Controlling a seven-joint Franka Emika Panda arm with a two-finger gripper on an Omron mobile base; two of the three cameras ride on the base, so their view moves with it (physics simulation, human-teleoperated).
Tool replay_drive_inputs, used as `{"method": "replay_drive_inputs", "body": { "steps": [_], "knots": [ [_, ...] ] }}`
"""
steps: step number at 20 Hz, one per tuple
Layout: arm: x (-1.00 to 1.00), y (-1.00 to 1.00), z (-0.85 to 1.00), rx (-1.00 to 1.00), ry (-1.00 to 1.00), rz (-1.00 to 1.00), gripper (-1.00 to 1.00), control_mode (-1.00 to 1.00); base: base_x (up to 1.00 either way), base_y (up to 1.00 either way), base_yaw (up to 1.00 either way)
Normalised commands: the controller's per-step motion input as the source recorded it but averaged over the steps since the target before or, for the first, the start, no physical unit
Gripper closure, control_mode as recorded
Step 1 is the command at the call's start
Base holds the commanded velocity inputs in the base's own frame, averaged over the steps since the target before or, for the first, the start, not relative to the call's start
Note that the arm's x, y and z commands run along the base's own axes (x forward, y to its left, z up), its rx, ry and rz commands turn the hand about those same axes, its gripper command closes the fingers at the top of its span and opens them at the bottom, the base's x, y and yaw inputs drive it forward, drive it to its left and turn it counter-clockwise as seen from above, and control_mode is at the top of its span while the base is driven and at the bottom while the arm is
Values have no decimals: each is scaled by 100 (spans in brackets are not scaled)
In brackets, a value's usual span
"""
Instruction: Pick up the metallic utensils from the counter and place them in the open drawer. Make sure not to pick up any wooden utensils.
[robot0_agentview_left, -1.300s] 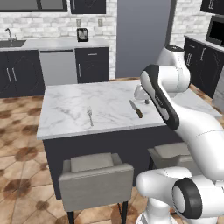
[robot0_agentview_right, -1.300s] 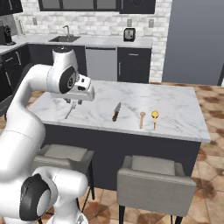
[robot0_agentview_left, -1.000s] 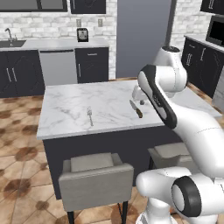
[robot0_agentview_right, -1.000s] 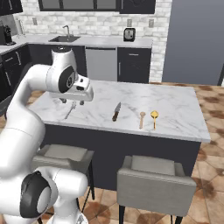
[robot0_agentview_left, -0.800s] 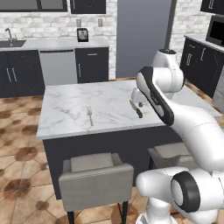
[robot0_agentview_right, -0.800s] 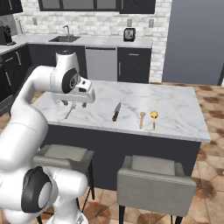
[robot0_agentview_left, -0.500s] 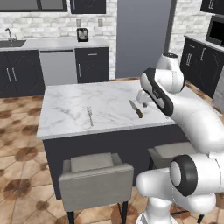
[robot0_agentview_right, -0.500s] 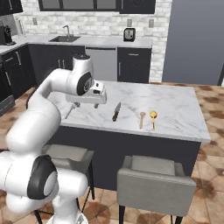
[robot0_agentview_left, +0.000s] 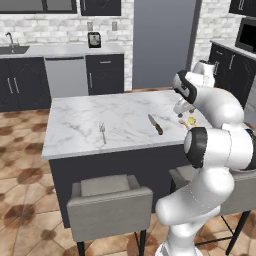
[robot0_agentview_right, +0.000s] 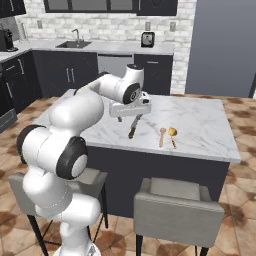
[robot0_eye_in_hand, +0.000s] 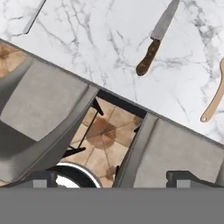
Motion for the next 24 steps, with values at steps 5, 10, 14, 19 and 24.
{"method": "replay_drive_inputs", "body": {
  "steps": [5, 10, 14, 19, 24],
  "knots": [
    [72, -8, -11, -1, 0, 18, -100, -100, 0, 0, 0],
    [24, 11, -66, -7, 0, 17, -100, -100, 0, 0, 0],
    [0, 14, -100, -7, 0, 17, -100, -100, 0, 0, 0],
    [5, 4, -69, -2, 0, 16, -100, -100, 0, 0, 0],
    [5, 4, -40, 0, -10, 15, -100, -100, 0, 0, 0]
  ]
}}
